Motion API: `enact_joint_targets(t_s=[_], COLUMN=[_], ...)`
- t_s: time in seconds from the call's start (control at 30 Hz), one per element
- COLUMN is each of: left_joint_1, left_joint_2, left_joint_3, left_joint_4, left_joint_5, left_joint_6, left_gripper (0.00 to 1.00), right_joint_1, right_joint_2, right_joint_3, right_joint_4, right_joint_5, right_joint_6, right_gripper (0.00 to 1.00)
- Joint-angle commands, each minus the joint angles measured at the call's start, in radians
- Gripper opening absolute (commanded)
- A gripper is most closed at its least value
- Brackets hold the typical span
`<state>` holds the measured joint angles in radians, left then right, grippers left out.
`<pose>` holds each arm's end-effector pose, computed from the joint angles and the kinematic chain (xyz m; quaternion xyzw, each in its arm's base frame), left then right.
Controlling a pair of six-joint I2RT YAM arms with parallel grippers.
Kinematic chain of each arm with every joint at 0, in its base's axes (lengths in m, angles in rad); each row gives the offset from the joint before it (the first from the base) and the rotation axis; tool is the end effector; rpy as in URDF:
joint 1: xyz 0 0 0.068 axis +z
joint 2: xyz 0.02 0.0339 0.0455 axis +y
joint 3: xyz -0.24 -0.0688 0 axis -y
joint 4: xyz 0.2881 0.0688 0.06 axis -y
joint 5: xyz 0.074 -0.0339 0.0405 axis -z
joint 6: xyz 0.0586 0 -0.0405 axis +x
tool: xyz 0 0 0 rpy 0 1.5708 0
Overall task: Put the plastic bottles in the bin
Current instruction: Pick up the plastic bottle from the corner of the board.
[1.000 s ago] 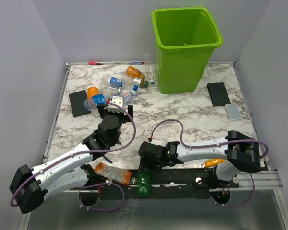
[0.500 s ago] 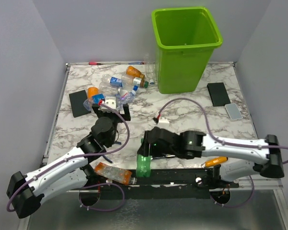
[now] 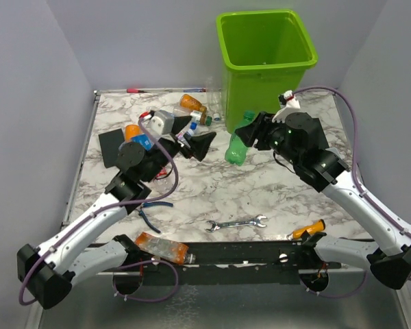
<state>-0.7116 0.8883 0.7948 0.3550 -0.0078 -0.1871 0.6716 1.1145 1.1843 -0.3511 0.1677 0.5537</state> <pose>0.2193 -0.1885 0.3669 0.1549 0.5889 -0.3424 0.7155 0.2598 0.1940 0.3723 0.0033 0.7980 0.2896 0.5285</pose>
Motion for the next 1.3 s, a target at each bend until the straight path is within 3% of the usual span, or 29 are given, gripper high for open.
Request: enact_joint_targets(t_s=[0.0, 0.23, 0.47, 0.57, 0.7, 0.83, 0.93, 0.97, 1.03, 1.1, 1.17, 1.27], left_joint_1=[0.022, 0.008, 0.006, 0.005, 0.004, 0.001, -0.006, -0.009, -0.016, -0.021, -0.028, -0.043], left_joint_2=[0.186, 0.318, 0.335, 0.342, 0.338, 0.337, 0.342, 0.342, 0.341, 0.334, 0.322, 0.305], left_joint_3=[0.089, 0.048, 0.001, -0.015, -0.047, -0.071, -0.074, -0.075, -0.087, -0.103, -0.117, -0.136], left_joint_4=[0.034, 0.138, 0.176, 0.199, 0.250, 0.283, 0.283, 0.283, 0.285, 0.286, 0.286, 0.302], left_joint_5=[0.484, 0.600, 0.557, 0.541, 0.516, 0.498, 0.492, 0.489, 0.464, 0.423, 0.387, 0.336], left_joint_6=[-0.074, -0.103, -0.102, -0.116, -0.147, -0.168, -0.167, -0.163, -0.148, -0.127, -0.102, -0.070], left_gripper=[0.99, 0.99, 0.99, 0.95, 0.84, 0.52, 0.38, 0.35, 0.27, 0.19, 0.14, 0.10], right_joint_1=[-0.055, -0.076, -0.078, -0.077, -0.077, -0.076, -0.076, -0.077, -0.076, -0.076, -0.076, -0.076], right_joint_2=[-0.004, 0.009, 0.011, 0.008, -0.008, -0.042, -0.049, -0.050, -0.055, -0.069, -0.092, -0.123], right_joint_3=[-0.039, -0.045, -0.074, -0.106, -0.143, -0.200, -0.206, -0.202, -0.184, -0.159, -0.127, -0.086], right_joint_4=[0.190, 0.226, 0.275, 0.325, 0.386, 0.447, 0.448, 0.439, 0.408, 0.363, 0.314, 0.263], right_joint_5=[-0.257, -0.393, -0.494, -0.529, -0.561, -0.575, -0.593, -0.594, -0.581, -0.530, -0.478, -0.351], right_joint_6=[-0.109, -0.107, -0.112, -0.110, -0.116, -0.133, -0.157, -0.161, -0.163, -0.158, -0.164, -0.123], right_gripper=[0.27, 0.29, 0.29, 0.29, 0.29, 0.29, 0.31, 0.37, 0.66, 0.83, 0.90, 0.90])
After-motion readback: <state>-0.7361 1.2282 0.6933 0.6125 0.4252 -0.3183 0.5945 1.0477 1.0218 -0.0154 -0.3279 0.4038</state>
